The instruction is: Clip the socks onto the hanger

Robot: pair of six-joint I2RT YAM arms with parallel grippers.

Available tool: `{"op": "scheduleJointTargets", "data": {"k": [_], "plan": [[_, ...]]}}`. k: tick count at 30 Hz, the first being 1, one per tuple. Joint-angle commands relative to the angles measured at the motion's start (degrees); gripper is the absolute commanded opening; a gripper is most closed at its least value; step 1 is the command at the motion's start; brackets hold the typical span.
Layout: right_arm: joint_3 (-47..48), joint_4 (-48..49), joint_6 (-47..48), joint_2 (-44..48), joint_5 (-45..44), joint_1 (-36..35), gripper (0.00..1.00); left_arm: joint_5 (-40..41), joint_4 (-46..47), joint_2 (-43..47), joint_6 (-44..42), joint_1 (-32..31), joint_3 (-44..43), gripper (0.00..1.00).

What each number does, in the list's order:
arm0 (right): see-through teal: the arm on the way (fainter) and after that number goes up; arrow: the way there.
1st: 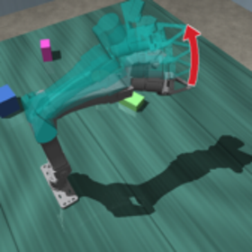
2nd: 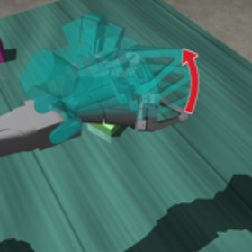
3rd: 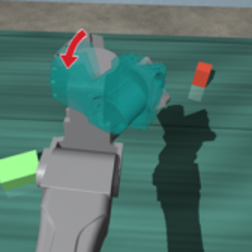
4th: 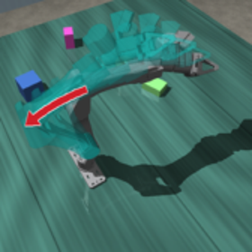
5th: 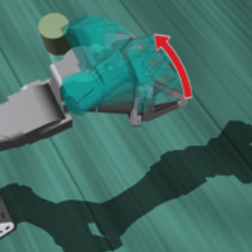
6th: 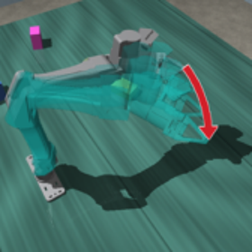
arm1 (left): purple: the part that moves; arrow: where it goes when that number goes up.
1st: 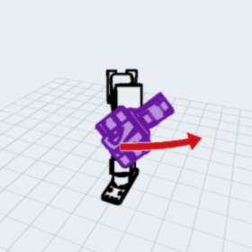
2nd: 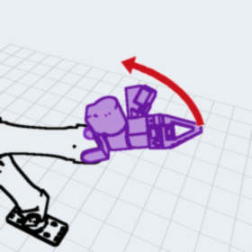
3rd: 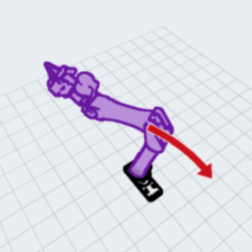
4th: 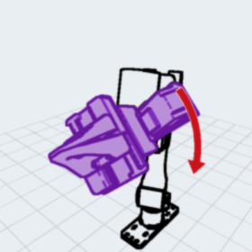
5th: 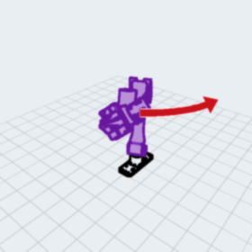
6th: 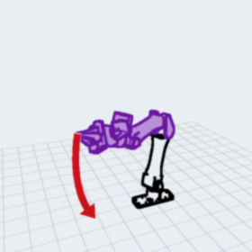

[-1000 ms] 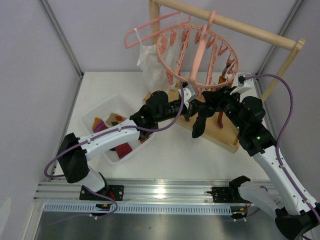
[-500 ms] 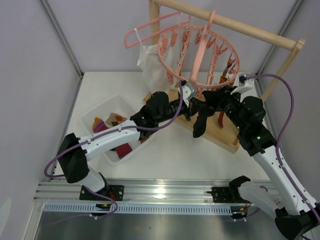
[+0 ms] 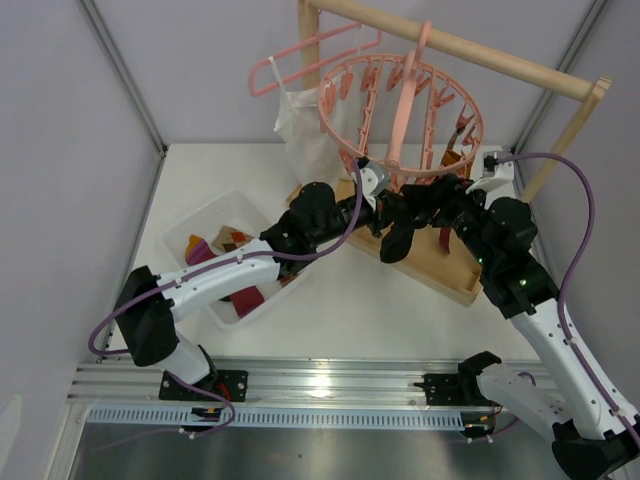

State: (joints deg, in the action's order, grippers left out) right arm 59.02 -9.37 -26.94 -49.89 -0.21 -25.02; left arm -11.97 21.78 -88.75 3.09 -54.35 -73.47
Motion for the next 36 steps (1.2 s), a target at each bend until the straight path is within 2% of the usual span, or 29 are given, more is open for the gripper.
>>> {"op": "scheduleJointTargets", "data": {"k": [1,2,5,6,9,11,16,20,25,28,30,36], "plan": [[1.7,-1.7,1.0,1.7,-2.3,0.1,0.75,1.0,3.5,-0.1,0.7,-0.1,-0.4,0.09],[2.1,-2.3,1.4,2.1,-3.4,0.1,0.77,0.9,3.4,-0.5,0.8,-0.1,-0.5,0.13],[2.7,-4.8,3.2,4.0,-5.8,0.0,0.81,0.4,2.6,-0.7,1.4,-0.1,-1.1,0.38],[3.3,-6.4,4.6,4.5,-7.7,0.1,0.83,0.2,2.1,-0.6,1.6,-0.1,-1.2,0.6],[4.4,-9.9,7.0,7.3,-10.9,0.1,0.87,-0.6,1.0,0.5,2.3,-0.1,-0.9,0.91],[4.9,-12.2,9.4,10.1,-14.2,0.1,0.91,-0.9,0.0,1.8,3.2,-0.1,-0.2,0.98],[3.9,-15.1,15.3,17.0,-21.0,0.1,0.99,2.8,-3.7,10.3,6.1,-0.1,4.4,1.0],[1.7,-16.7,21.4,22.7,-27.5,0.1,0.99,11.6,-18.9,17.5,10.9,0.2,5.3,1.0],[-1.9,-18.4,23.6,30.8,-29.2,0.1,0.99,19.2,-34.5,26.5,12.1,2.5,8.2,0.99],[-4.6,-19.5,24.7,34.8,-29.5,0.1,0.99,19.7,-42.2,33.1,12.8,6.6,10.9,0.99],[-6.8,-20.3,25.4,36.7,-29.5,0.1,0.99,18.9,-47.0,38.0,13.5,11.6,13.2,1.0],[-10.9,-22.2,24.2,41.8,-29.8,0.0,0.99,18.2,-47.5,49.1,12.6,24.7,22.6,1.0]]}}
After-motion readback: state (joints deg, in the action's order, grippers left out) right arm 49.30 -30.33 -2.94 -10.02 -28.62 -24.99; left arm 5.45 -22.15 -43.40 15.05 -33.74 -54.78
